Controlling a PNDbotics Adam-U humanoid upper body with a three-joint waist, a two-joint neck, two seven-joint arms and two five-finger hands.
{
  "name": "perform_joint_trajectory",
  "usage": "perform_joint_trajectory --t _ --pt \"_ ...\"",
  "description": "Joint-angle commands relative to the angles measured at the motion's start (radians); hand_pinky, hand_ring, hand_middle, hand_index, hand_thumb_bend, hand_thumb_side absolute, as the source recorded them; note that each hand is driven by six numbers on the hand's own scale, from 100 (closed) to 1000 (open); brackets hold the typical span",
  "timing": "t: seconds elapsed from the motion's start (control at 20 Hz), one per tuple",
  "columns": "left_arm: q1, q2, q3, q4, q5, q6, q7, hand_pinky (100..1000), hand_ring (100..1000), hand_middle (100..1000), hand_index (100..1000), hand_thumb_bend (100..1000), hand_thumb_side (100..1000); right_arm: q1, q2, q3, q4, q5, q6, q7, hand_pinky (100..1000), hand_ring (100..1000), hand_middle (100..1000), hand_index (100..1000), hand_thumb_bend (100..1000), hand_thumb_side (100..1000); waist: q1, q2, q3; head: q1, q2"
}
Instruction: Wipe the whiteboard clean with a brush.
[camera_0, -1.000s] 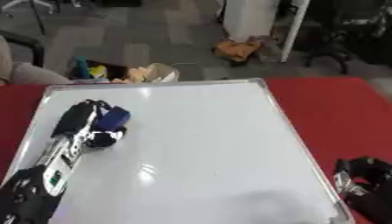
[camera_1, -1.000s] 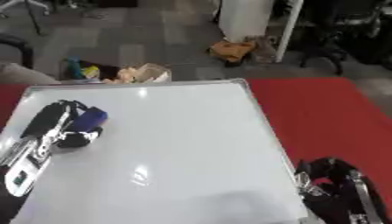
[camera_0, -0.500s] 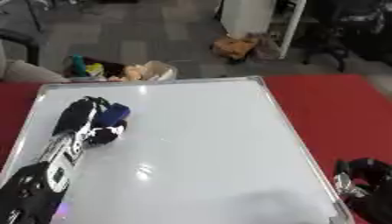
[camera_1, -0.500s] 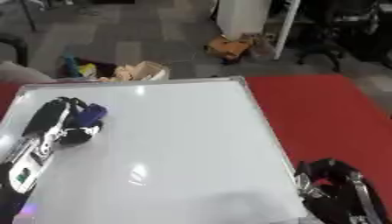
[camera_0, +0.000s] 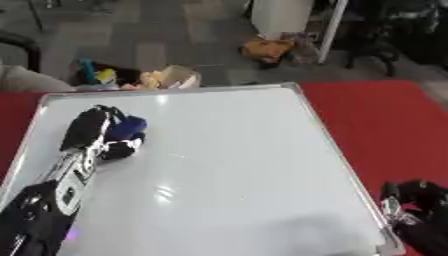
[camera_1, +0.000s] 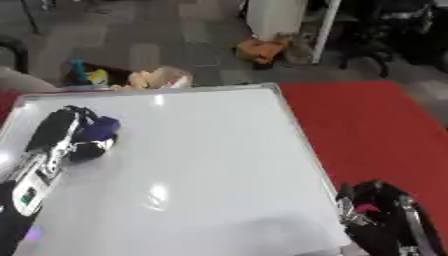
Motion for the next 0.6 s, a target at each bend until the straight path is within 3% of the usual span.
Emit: perform_joint_trajectory --t 0.05,0.6 --pt "0.006 0.013 0.006 0.035 -0.014 0.005 0.001 305 615 473 603 445 357 -0.009 -0.007 -0.004 -0.022 0.007 -0.001 0.002 172 471 361 485 100 100 -0.001 -0.009 -0.001 -0.004 -0.011" --pt "0.015 0.028 0.017 0.054 -0.023 0.015 0.007 310 611 472 576 435 353 -0.007 -0.007 -0.005 -0.022 0.007 -0.001 0.003 173 472 361 485 100 100 -0.004 -0.011 0.004 -0.007 -0.010"
